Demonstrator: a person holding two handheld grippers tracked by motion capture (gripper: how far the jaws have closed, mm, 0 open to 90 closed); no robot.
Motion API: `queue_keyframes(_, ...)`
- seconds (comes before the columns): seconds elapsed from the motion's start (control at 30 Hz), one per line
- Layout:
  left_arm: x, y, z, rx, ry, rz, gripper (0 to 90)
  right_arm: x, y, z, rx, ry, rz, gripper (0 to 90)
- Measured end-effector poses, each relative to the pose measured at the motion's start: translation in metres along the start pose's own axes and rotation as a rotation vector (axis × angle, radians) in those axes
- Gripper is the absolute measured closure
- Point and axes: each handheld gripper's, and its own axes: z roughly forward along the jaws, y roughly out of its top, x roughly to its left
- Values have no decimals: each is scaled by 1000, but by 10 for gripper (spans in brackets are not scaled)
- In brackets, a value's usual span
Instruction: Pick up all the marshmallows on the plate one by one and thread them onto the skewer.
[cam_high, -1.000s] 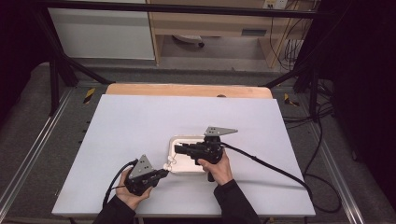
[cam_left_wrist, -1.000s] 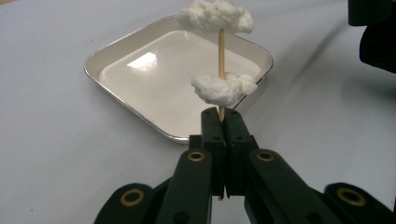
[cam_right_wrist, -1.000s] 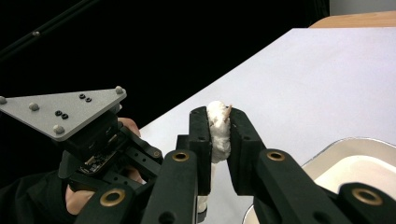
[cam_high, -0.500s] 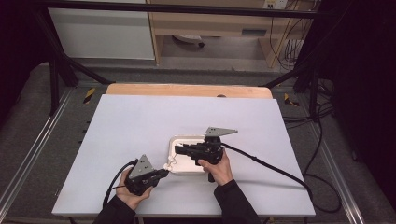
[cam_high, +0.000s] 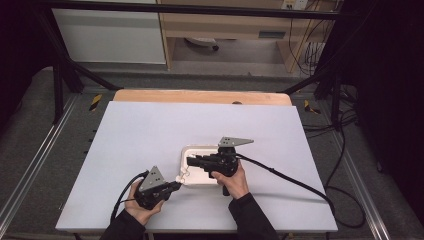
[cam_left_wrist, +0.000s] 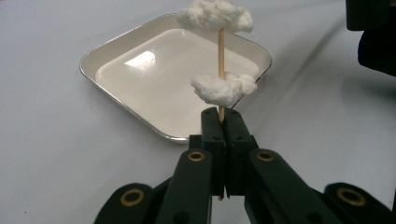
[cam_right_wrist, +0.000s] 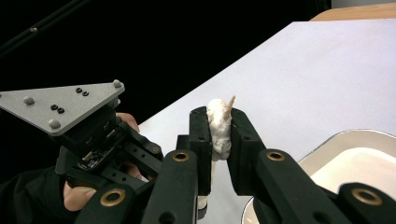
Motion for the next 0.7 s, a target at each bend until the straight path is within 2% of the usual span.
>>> queue_keyframes(0.7, 0, 1, -1, -3, 5, -3, 895, 0, -4, 3, -8, 8, 10, 822)
